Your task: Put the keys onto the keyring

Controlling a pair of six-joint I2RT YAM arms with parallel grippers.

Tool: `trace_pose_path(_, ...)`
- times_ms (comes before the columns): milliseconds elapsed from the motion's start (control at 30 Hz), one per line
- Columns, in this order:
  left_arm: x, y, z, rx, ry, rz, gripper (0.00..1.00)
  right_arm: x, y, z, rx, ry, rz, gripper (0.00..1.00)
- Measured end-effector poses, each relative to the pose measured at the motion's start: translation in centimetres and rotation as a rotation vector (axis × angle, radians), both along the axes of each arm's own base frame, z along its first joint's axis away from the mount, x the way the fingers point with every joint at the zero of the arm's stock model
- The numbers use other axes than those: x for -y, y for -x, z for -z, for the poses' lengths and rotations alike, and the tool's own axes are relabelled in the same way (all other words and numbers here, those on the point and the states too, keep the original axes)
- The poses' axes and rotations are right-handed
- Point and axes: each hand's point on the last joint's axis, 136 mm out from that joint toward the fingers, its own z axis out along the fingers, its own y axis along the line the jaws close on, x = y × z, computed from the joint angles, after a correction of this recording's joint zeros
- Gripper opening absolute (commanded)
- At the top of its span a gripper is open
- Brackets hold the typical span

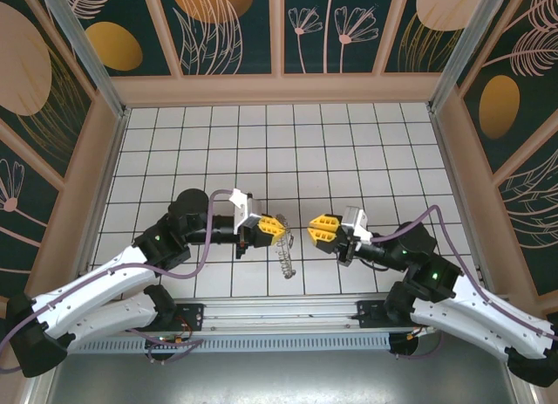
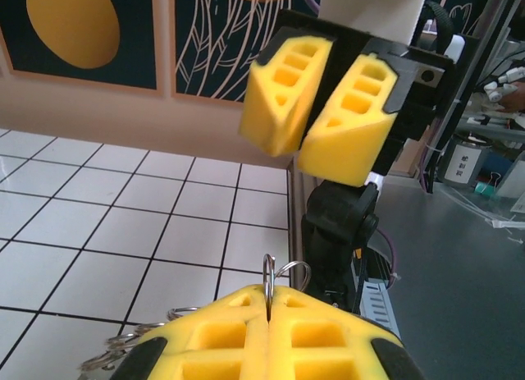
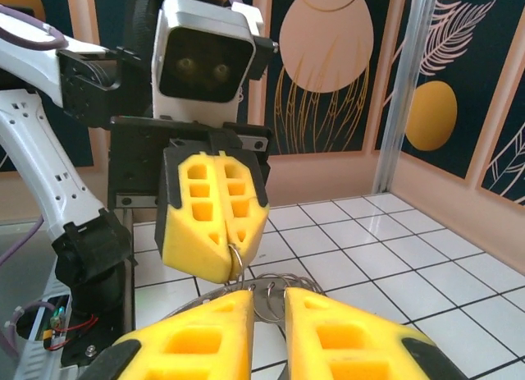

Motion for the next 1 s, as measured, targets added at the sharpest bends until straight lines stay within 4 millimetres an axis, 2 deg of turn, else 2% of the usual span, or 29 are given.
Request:
trace_pose_path(133,-0.1,0.4,-0.4,0.008,0.021,0.018,0.00,-1.3,-0.7,0.8,-0.037,0.044,-0.004,0.16)
trace_pose_path(300,-0.2,0.8,-0.8,0.016,0.038,0.034,0.00,-2.3,-0.8,1.8,-0.072,0.080,-0.034,0.20)
trace_pose_path(633,-0.3,0.8,-1.1,0.026,0.049,0.034,0.00,-2.7,0.6,1.4,-0.071,0.065,-0.120,0.23)
trace_pose_path(1000,-0.3,0.8,-1.1,0.026,0.049,0.033,0.00,-3.4,0.6,1.0,-0.072,0.044,-0.140,0.23)
